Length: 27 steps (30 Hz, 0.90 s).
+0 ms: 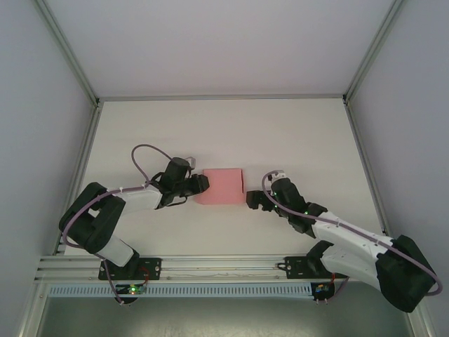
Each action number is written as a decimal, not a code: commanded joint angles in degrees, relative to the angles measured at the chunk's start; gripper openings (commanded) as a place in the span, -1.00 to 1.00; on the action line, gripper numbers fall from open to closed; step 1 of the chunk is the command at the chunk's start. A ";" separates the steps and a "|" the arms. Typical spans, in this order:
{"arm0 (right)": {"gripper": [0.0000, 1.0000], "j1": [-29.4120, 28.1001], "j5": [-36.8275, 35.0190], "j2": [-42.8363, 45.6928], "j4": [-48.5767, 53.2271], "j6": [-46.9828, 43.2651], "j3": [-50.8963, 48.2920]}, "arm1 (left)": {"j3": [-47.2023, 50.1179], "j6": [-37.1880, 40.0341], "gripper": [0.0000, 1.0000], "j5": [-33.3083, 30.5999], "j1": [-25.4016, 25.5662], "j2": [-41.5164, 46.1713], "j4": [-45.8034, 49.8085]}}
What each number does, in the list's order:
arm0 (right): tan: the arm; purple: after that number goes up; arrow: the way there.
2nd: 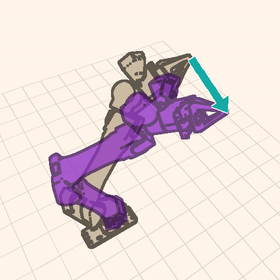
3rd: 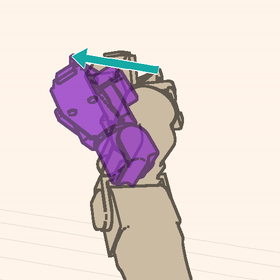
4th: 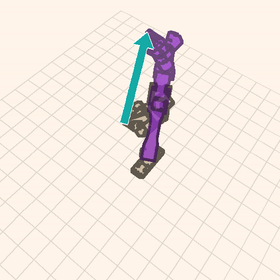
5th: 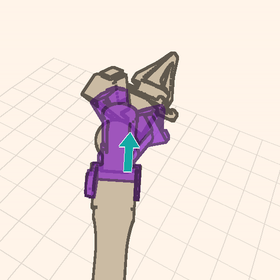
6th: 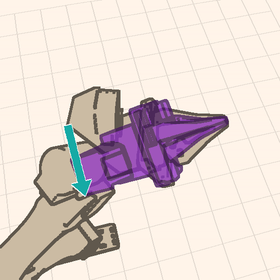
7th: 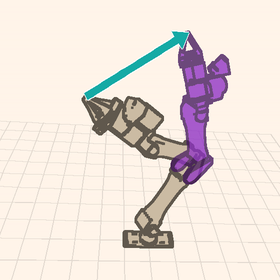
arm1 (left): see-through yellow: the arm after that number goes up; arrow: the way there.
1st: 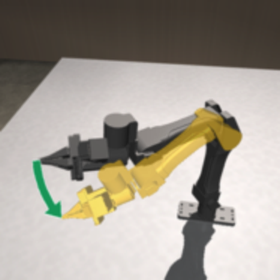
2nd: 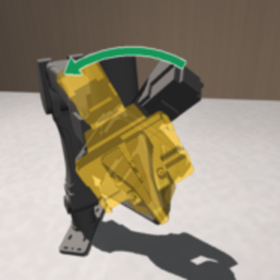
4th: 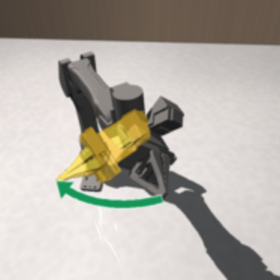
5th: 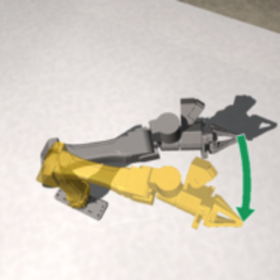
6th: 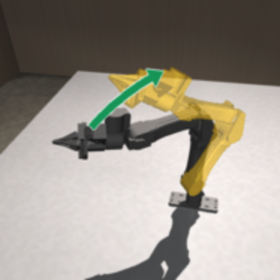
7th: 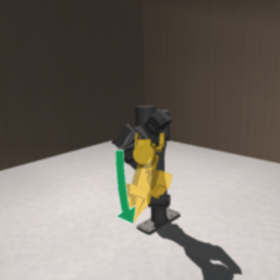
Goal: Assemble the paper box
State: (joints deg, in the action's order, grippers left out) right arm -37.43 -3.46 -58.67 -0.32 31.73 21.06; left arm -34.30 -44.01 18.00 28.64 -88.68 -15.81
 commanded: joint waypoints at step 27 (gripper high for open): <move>0.73 8.69 28.62 -25.87 -9.87 5.15 15.29 | 13.04 -7.46 -0.88 13.59 -8.10 -3.46 -27.11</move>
State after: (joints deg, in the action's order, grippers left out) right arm -29.34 21.78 -82.98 -7.25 35.92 34.70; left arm -22.09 -50.43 30.35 21.23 -90.98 -41.06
